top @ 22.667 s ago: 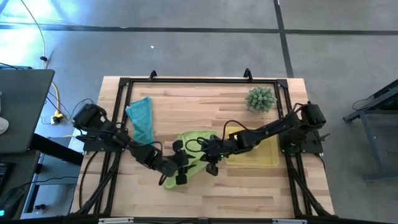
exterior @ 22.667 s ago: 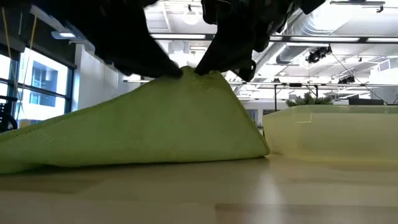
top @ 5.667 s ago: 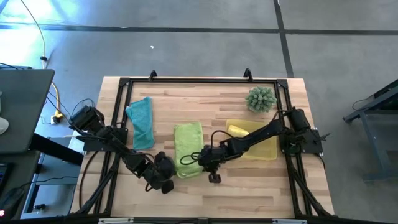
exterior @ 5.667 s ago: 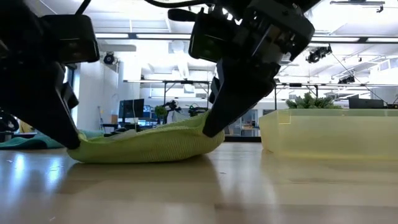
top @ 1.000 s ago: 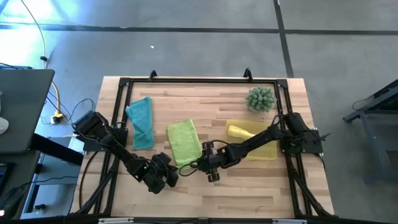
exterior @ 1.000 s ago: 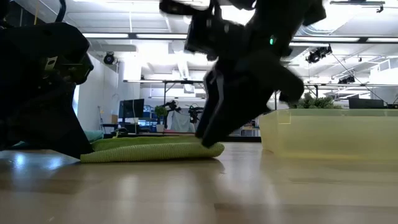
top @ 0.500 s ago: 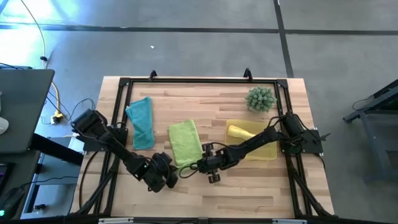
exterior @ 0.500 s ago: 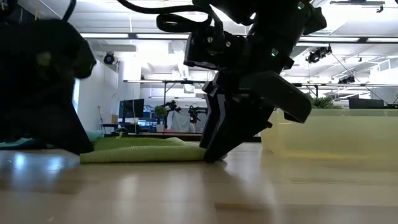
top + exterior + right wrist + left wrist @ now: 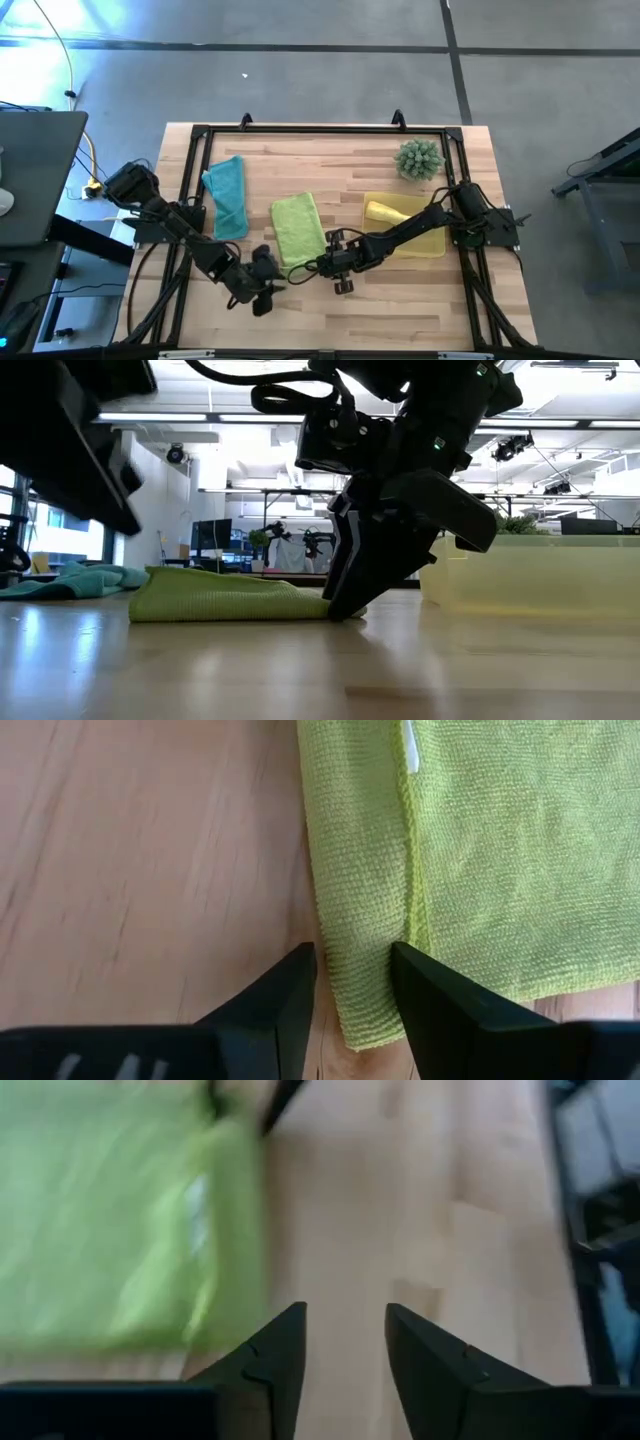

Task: Roll microfiber towels into tight, uniform cylinder then place into a basket
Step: Roll the green microfiber towel

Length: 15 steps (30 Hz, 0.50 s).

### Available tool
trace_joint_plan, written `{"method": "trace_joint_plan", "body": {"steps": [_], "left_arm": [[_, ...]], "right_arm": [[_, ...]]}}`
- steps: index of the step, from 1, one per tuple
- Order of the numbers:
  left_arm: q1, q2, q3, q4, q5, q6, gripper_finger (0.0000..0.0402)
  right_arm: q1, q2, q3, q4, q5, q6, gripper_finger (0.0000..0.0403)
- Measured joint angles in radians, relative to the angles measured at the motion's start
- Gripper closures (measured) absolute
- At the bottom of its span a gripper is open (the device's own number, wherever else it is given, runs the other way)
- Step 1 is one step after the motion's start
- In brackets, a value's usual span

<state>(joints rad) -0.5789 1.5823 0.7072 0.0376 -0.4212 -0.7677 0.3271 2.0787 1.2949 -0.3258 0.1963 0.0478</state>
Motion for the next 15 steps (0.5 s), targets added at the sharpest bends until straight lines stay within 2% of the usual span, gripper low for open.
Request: {"method": "trace_joint_plan", "body": {"steps": [4, 8, 15], "left_arm": [[-0.001, 0.048, 0.0, 0.085, -0.034, 0.173, 0.0262], [0.032, 0.094, 0.001, 0.126, -0.076, 0.183, 0.0252], [0.069, 0.148, 0.001, 0.139, -0.028, 0.244, 0.022]], "right_arm": [[0.0, 0.0, 0.0, 0.001, -0.003, 0.003, 0.0274], [0.0, 0.0, -0.001, 0.002, -0.004, 0.004, 0.0274], [0.0, 0.0, -0.001, 0.006, -0.005, 0.004, 0.0274]]}}
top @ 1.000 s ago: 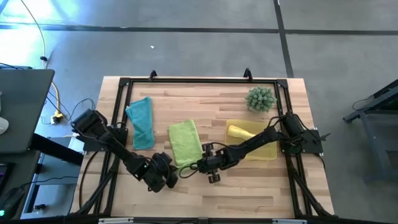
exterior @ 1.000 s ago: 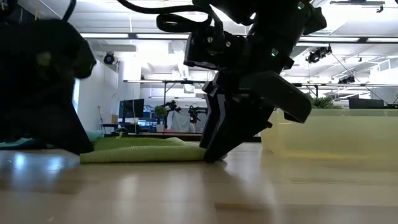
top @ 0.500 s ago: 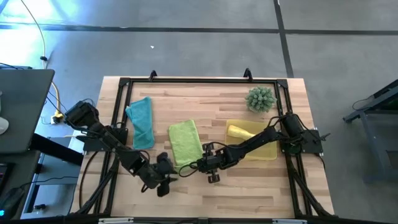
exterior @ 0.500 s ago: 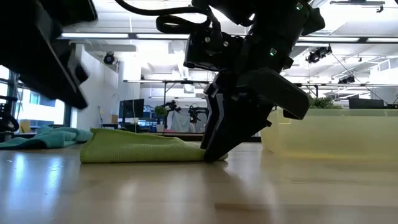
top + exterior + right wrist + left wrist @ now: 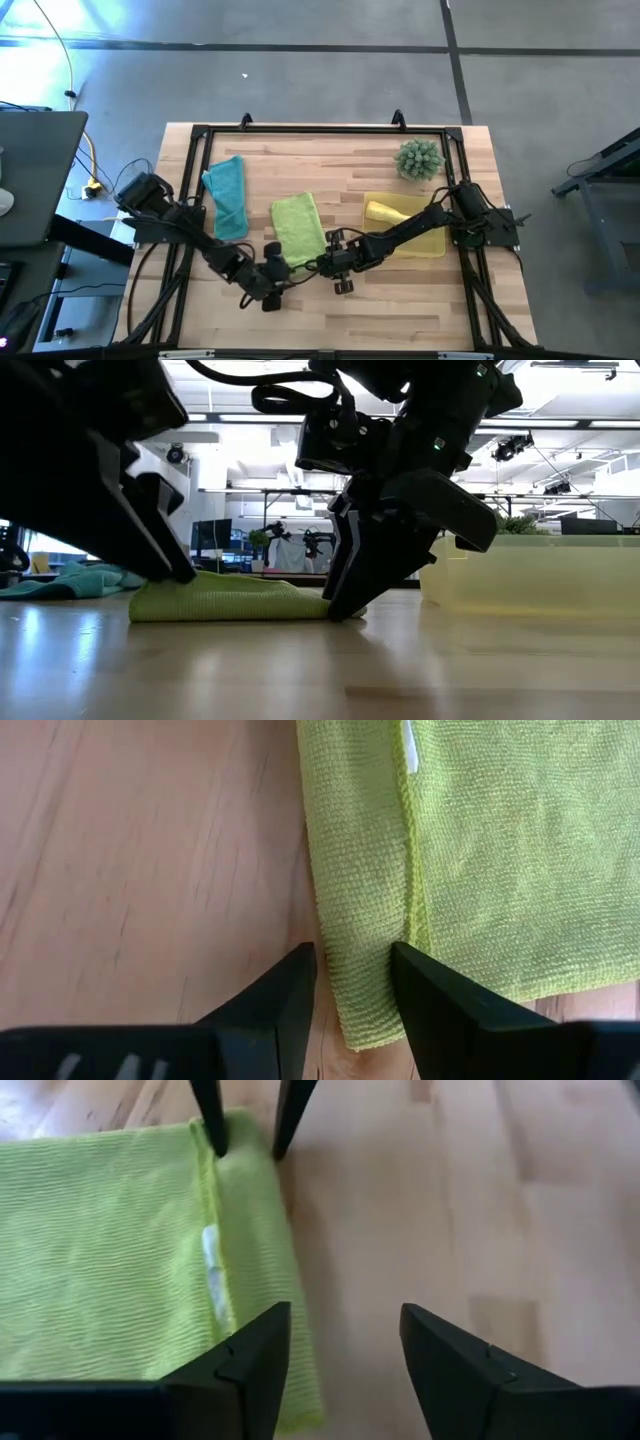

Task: Roll microfiber towels into tight, uniform cylinder then place into a basket
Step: Roll the green microfiber towel

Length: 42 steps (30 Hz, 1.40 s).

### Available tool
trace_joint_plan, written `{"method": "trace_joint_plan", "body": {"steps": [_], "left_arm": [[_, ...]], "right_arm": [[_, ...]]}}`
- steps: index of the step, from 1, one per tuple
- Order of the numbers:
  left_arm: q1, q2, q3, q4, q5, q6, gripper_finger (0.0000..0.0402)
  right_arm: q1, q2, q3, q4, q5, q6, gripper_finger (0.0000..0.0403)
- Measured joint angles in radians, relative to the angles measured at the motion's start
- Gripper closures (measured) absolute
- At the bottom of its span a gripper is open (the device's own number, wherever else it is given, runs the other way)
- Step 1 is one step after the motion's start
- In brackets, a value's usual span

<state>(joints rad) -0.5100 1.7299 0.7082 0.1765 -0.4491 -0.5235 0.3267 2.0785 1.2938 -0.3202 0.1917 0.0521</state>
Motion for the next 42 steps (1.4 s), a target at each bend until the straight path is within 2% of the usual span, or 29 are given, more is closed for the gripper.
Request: {"method": "trace_joint_plan", "body": {"steps": [4, 8, 18, 23, 34, 38, 42], "left_arm": [[0.0, 0.01, 0.0, -0.027, -0.02, 0.066, 0.0209], [0.0, 0.01, 0.0, -0.107, -0.037, 0.066, 0.0207], [0.006, 0.067, 0.005, -0.117, -0.056, -0.027, 0.021], [0.004, 0.083, 0.006, -0.114, -0.072, -0.076, 0.0251], [-0.007, 0.082, 0.004, -0.129, -0.074, -0.147, 0.039], [-0.021, 0.082, 0.002, -0.122, -0.075, -0.192, 0.039], [-0.032, 0.082, 0.002, -0.117, -0.076, -0.243, 0.0385]], "right_arm": [[0.0, 0.0, 0.0, 0.003, 0.0, 0.0, 0.0274], [0.0, 0.0, 0.0, 0.004, 0.0, 0.0, 0.0274], [0.0, 0.0, -0.001, 0.018, -0.001, 0.003, 0.0274], [0.0, 0.0, -0.001, 0.019, -0.008, 0.036, 0.0274], [0.0, 0.0, -0.001, -0.002, -0.003, 0.026, 0.0276], [0.002, 0.0, -0.001, -0.002, -0.005, -0.003, 0.0303], [0.003, 0.0, 0.0, -0.002, -0.01, -0.031, 0.0359]]}}
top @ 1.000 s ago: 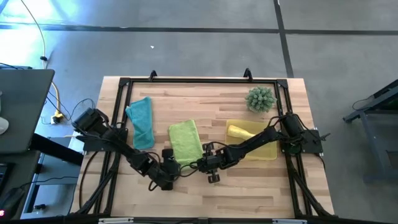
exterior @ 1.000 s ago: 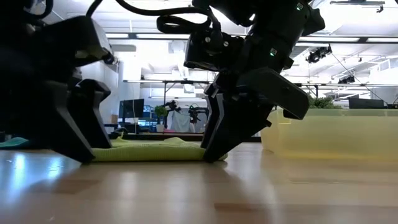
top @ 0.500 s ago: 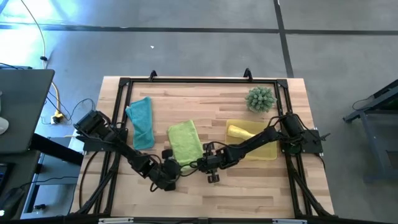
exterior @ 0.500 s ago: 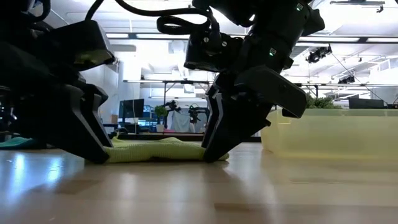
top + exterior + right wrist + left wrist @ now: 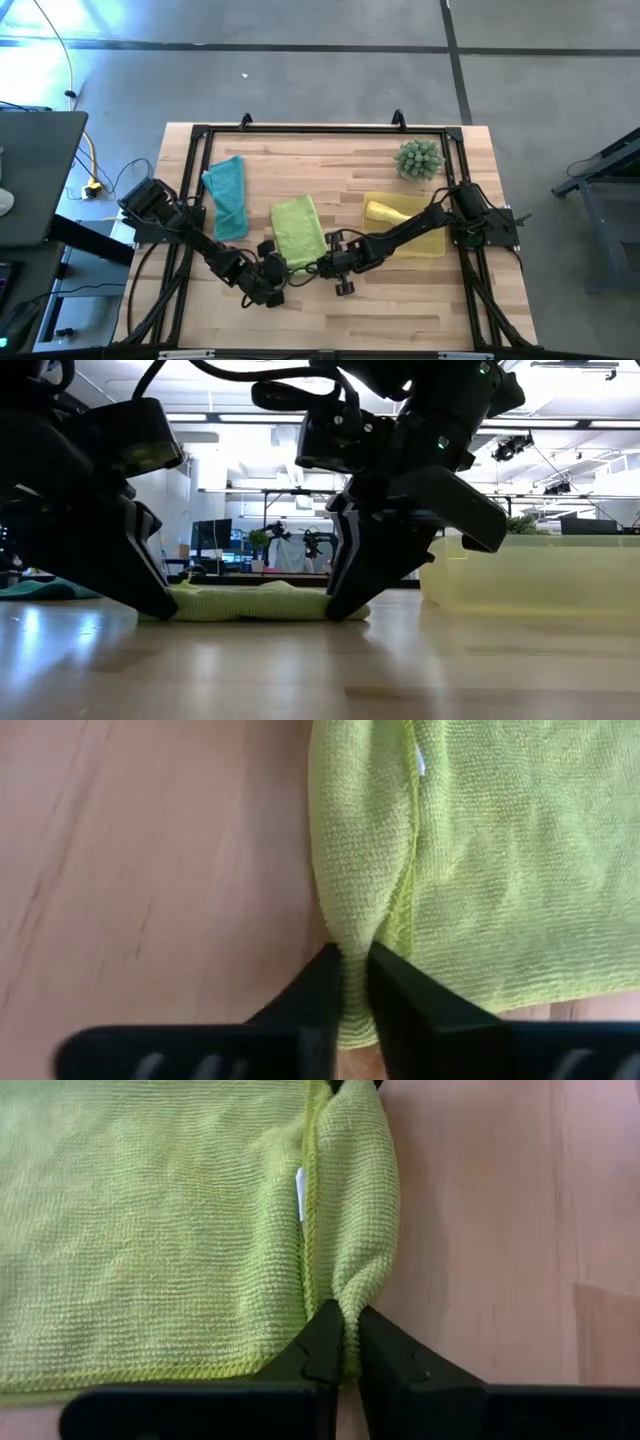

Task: Roll microfiber towels into tight, uniform cylinder then place into a basket
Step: Roll the green microfiber towel

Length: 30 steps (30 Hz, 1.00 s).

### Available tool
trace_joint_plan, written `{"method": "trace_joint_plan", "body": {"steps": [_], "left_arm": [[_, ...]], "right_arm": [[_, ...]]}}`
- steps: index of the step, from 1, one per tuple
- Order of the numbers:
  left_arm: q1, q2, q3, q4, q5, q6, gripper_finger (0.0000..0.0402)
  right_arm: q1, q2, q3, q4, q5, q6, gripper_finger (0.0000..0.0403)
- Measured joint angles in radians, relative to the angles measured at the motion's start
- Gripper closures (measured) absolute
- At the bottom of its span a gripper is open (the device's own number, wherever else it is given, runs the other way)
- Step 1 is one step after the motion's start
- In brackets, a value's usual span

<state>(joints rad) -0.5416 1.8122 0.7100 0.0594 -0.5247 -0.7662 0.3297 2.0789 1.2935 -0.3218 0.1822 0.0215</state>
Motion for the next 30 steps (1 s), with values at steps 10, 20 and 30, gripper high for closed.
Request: {"method": "trace_joint_plan", "body": {"steps": [10, 20, 30], "left_arm": [[-0.005, -0.061, -0.006, -0.002, 0.08, -0.068, 0.039], [-0.008, -0.096, -0.005, -0.003, 0.151, -0.348, 0.039], [-0.007, -0.098, -0.004, -0.034, 0.14, -0.626, 0.039]], "right_arm": [[-0.043, 0.002, 0.043, -0.035, -0.202, 0.053, 0.04], [-0.153, 0.009, 0.077, -0.017, -0.641, 0.234, 0.0402], [-0.218, 0.007, 0.072, -0.009, -0.591, 0.364, 0.0402]]}}
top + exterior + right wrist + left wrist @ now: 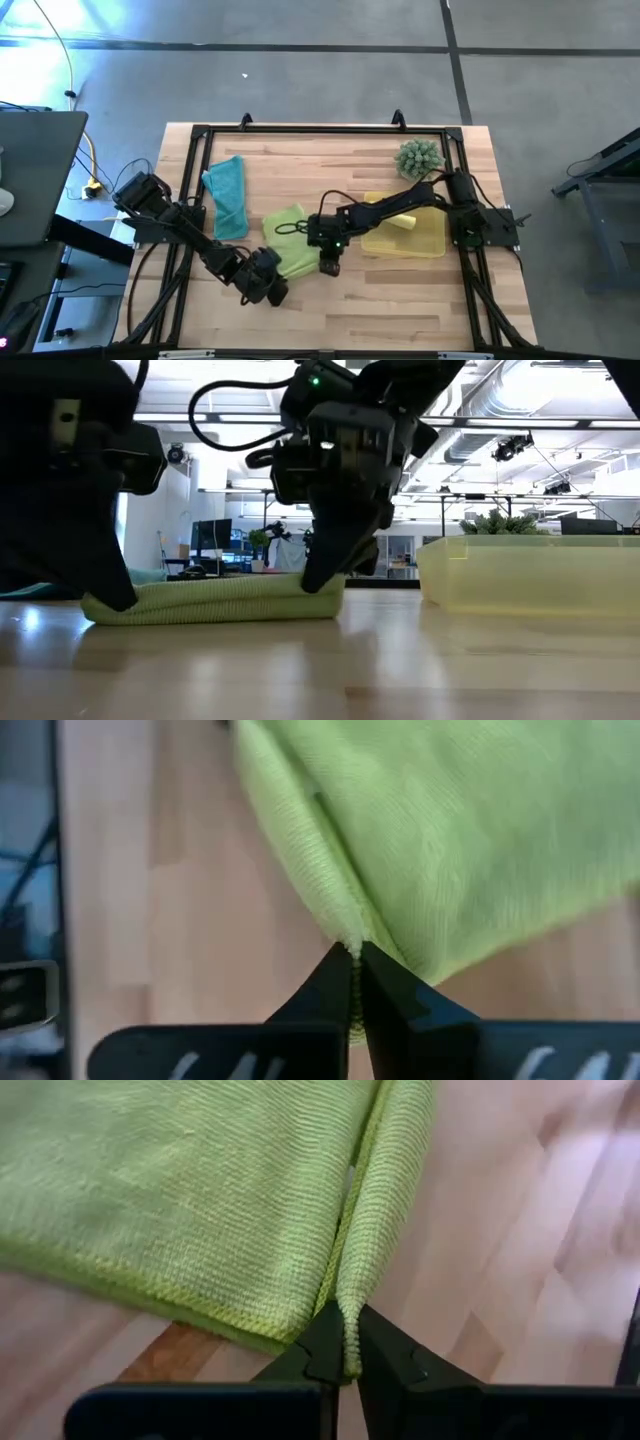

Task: Roll microfiber towels into tight, uniform cylinder then place into a basket
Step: Roll the green microfiber towel

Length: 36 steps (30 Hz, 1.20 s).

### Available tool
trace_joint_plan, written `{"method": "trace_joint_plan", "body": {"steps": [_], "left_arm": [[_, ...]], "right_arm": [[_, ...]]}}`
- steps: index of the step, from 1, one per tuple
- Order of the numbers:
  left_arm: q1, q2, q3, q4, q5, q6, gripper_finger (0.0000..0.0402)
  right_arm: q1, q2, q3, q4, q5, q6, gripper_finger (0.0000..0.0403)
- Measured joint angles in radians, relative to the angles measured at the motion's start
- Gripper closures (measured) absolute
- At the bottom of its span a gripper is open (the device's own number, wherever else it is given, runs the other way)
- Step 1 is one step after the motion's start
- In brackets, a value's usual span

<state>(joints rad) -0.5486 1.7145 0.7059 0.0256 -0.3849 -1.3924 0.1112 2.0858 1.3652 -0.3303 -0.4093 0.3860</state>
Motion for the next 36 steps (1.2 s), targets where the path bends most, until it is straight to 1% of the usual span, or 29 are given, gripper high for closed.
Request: {"method": "trace_joint_plan", "body": {"steps": [3, 7, 12, 16, 19, 23, 26, 28, 31, 34, 36], "left_arm": [[0.001, 0.0, 0.001, 0.0, -0.004, -0.059, 0.039], [0.001, -0.014, 0.001, 0.006, -0.006, -0.098, 0.0386], [0.001, -0.04, 0.003, 0.002, -0.015, -0.116, 0.0386], [-0.001, -0.062, 0.002, -0.08, -0.045, -0.178, 0.0386], [-0.002, -0.063, 0.002, -0.142, -0.048, -0.24, 0.0386], [-0.004, -0.05, 0.003, -0.17, -0.043, -0.276, 0.0385], [-0.004, -0.052, 0.004, -0.206, -0.032, -0.298, 0.0385], [-0.004, -0.053, 0.005, -0.236, -0.029, -0.309, 0.0385], [-0.004, -0.054, 0.006, -0.269, -0.024, -0.317, 0.0385], [-0.005, -0.055, 0.006, -0.293, -0.015, -0.318, 0.0385], [-0.005, -0.055, 0.006, -0.305, -0.008, -0.318, 0.0385]], "right_arm": [[-0.003, -0.001, -0.007, -0.01, 0.064, -0.001, 0.0402], [-0.007, -0.001, -0.007, -0.017, 0.1, -0.001, 0.0402], [-0.011, -0.002, -0.007, -0.019, 0.104, -0.001, 0.0402], [-0.013, -0.003, -0.007, -0.01, 0.11, 0.006, 0.0402], [-0.013, -0.003, -0.007, 0.012, 0.114, 0.006, 0.0402], [-0.013, -0.003, -0.008, 0.048, 0.122, -0.004, 0.0402], [-0.013, -0.003, -0.008, 0.077, 0.139, -0.049, 0.0402], [-0.013, -0.003, -0.008, 0.093, 0.159, -0.125, 0.04], [-0.012, -0.003, 0.001, 0.082, 0.168, -0.306, 0.0375], [-0.005, -0.009, 0.038, 0.019, 0.173, -0.42, 0.0327], [-0.005, -0.022, 0.086, -0.057, 0.173, -0.484, 0.0296]]}}
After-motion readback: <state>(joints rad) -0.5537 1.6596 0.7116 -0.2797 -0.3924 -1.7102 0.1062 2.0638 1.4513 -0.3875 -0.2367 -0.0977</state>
